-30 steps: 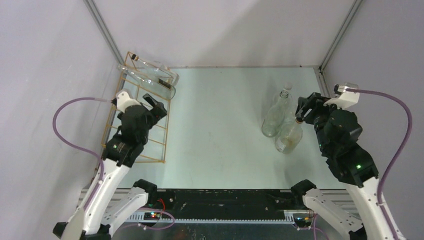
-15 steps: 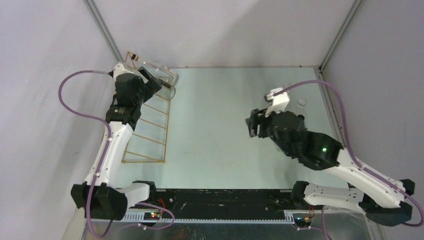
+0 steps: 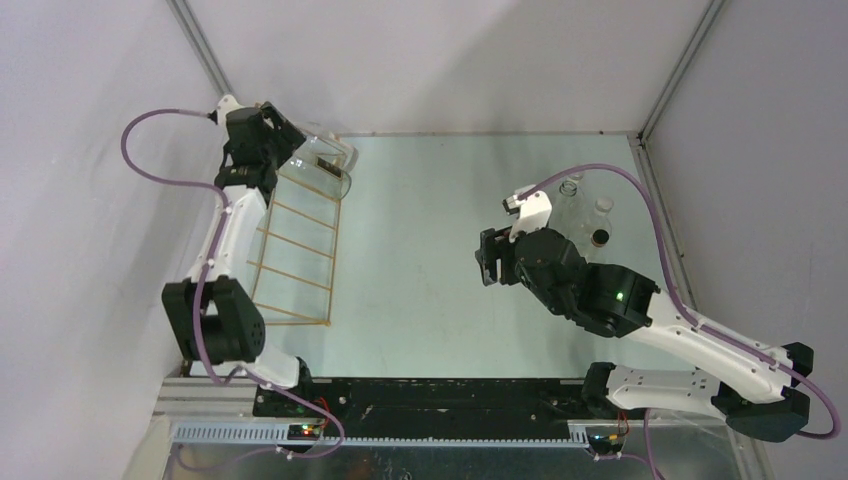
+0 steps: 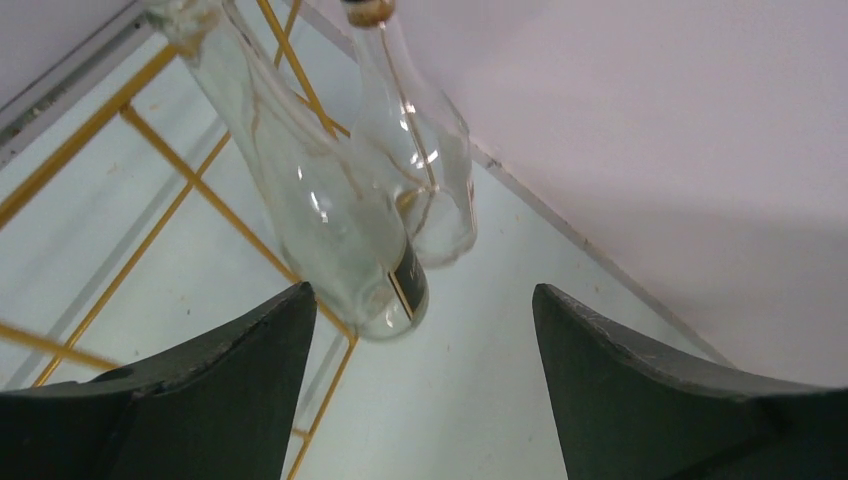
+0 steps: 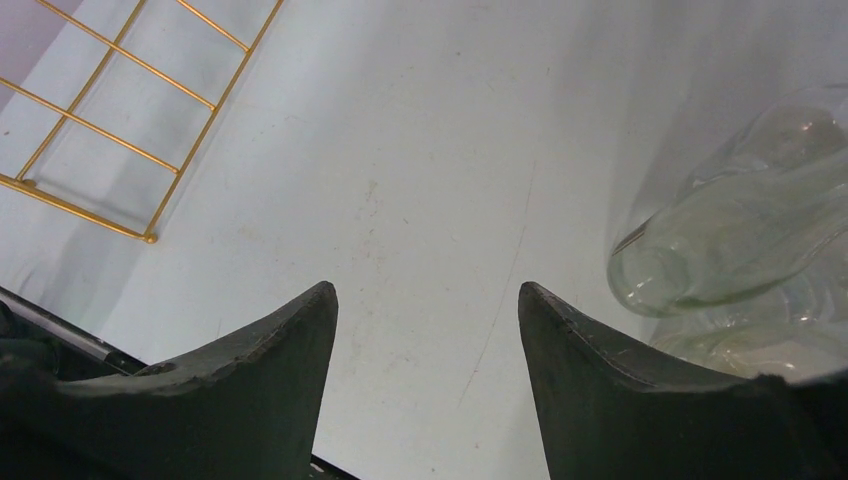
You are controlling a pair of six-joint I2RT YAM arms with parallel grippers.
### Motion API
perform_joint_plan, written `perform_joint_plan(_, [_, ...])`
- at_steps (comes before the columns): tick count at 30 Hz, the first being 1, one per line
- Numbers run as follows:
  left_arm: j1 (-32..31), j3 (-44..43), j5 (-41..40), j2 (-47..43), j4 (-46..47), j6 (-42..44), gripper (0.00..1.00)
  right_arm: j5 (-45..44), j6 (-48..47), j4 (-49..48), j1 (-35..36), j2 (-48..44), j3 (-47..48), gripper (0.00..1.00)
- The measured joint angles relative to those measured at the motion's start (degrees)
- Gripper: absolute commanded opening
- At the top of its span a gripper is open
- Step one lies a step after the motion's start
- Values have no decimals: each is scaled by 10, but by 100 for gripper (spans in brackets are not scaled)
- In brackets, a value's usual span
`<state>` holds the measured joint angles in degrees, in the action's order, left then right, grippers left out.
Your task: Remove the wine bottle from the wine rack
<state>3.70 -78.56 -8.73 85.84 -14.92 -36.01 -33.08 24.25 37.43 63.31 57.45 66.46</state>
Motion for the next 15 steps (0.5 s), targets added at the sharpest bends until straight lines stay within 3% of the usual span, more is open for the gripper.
perform_joint_plan(6, [21, -82, -1, 103, 3, -1, 84, -10, 8, 2, 0, 0, 0, 71])
perform_joint_plan(15, [34, -118, -15, 174, -11, -21, 77, -18, 8, 10, -8, 0, -1, 72])
